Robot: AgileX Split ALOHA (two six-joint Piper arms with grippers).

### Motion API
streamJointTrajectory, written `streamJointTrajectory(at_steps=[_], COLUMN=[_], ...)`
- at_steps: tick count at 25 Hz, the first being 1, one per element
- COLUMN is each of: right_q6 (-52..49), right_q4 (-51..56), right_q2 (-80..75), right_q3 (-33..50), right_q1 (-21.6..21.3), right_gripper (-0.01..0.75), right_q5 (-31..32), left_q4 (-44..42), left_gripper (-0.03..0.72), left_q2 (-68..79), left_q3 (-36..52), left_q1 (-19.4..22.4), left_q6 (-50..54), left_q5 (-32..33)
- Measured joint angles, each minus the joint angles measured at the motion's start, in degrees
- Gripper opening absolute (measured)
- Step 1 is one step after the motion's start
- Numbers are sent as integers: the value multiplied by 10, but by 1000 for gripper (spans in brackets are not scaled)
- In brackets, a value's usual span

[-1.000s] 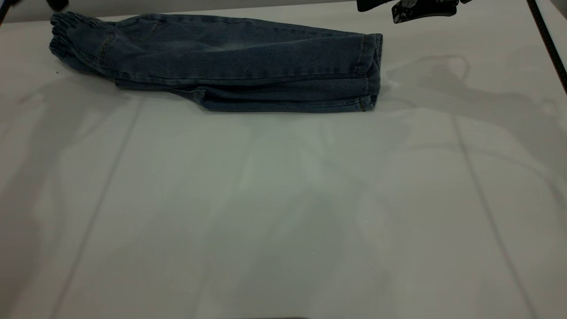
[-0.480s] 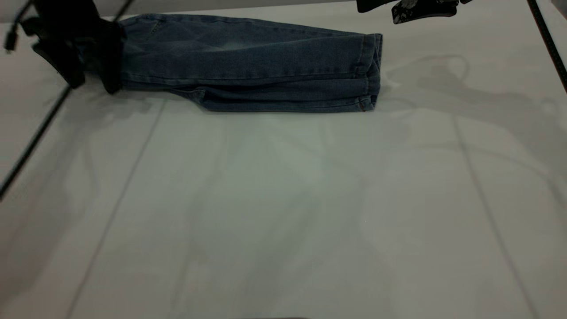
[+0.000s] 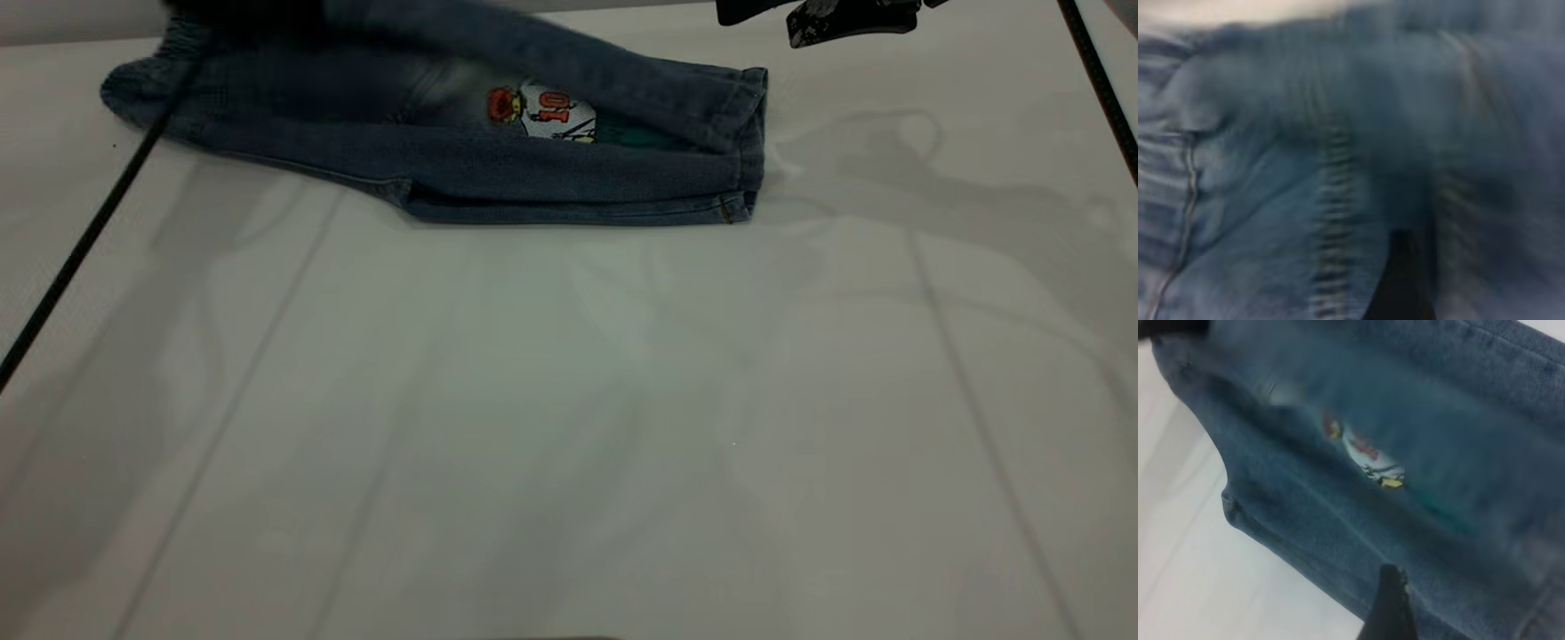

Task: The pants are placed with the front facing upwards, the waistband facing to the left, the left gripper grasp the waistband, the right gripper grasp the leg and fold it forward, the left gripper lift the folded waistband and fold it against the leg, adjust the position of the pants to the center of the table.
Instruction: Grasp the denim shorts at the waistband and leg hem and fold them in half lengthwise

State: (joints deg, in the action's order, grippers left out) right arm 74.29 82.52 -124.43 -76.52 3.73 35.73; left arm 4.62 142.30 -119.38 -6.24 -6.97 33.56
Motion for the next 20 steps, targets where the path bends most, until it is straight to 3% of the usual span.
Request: streamJointTrajectory(at_steps=[4, 10, 14, 20], right_q6=[0, 17, 36, 41], right_q4=[0, -1, -11, -28], right_q2=[0, 0, 0, 0], right_q3=[0, 0, 0, 0], right_q1=[0, 16, 62, 113], right_gripper=[523, 523, 523, 523], right_q5=[0, -8, -46, -103], left_q4=[8, -88, -141, -139], left_gripper=[528, 528, 528, 528], left_q2=[0, 0, 0, 0], left_q3=[-25, -28, -38, -40], left_q1=[-7, -1, 34, 95], left_q6=[-6, 30, 108, 113], left_q5=[-6, 92, 152, 199])
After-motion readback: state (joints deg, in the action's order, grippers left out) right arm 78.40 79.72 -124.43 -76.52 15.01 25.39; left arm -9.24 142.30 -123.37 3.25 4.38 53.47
